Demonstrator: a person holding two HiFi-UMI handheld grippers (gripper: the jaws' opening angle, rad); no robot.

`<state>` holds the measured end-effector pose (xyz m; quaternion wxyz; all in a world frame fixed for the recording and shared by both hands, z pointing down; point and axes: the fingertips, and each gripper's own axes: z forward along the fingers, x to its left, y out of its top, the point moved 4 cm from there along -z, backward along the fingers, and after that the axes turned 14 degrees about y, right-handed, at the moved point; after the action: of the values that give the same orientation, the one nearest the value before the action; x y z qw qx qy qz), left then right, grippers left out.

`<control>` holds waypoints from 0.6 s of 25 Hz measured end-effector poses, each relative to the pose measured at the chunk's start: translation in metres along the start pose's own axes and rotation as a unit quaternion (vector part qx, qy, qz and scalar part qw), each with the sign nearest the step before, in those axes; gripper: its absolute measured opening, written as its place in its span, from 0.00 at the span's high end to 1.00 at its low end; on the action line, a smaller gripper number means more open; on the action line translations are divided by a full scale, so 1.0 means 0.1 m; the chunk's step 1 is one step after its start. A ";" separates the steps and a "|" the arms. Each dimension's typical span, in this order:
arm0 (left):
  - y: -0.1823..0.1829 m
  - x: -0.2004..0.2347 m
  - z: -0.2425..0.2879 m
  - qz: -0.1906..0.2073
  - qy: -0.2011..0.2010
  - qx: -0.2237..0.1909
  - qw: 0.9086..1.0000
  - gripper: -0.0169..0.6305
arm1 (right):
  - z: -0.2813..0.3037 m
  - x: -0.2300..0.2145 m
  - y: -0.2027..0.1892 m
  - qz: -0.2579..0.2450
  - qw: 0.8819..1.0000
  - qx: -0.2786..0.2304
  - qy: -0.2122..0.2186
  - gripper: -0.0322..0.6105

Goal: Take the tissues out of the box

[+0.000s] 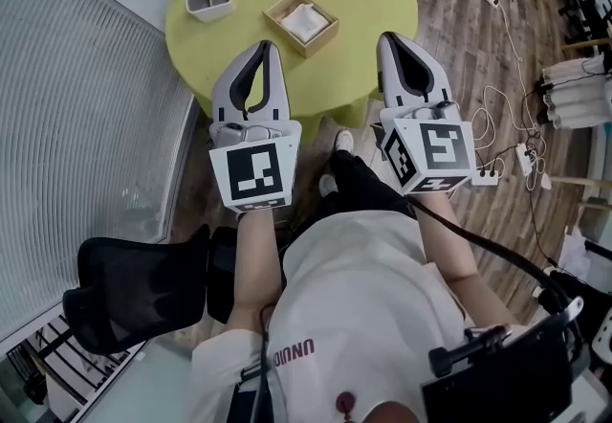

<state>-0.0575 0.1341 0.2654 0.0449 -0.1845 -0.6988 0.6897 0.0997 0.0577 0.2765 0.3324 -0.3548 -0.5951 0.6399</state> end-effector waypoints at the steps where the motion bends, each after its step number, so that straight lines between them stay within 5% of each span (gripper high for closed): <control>1: 0.00 0.01 0.04 0.001 0.001 0.001 1.000 0.95 | 0.04 -0.02 0.01 -0.001 1.000 0.000 0.002 0.92; 15: -0.02 0.08 0.59 0.009 0.031 0.009 0.999 0.95 | 0.61 -0.43 0.10 0.009 1.000 0.000 0.021 0.92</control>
<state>-0.0837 0.0804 0.2634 0.0620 -0.2110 -0.6890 0.6906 0.0707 -0.0114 0.2718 0.3396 -0.3734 -0.5847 0.6352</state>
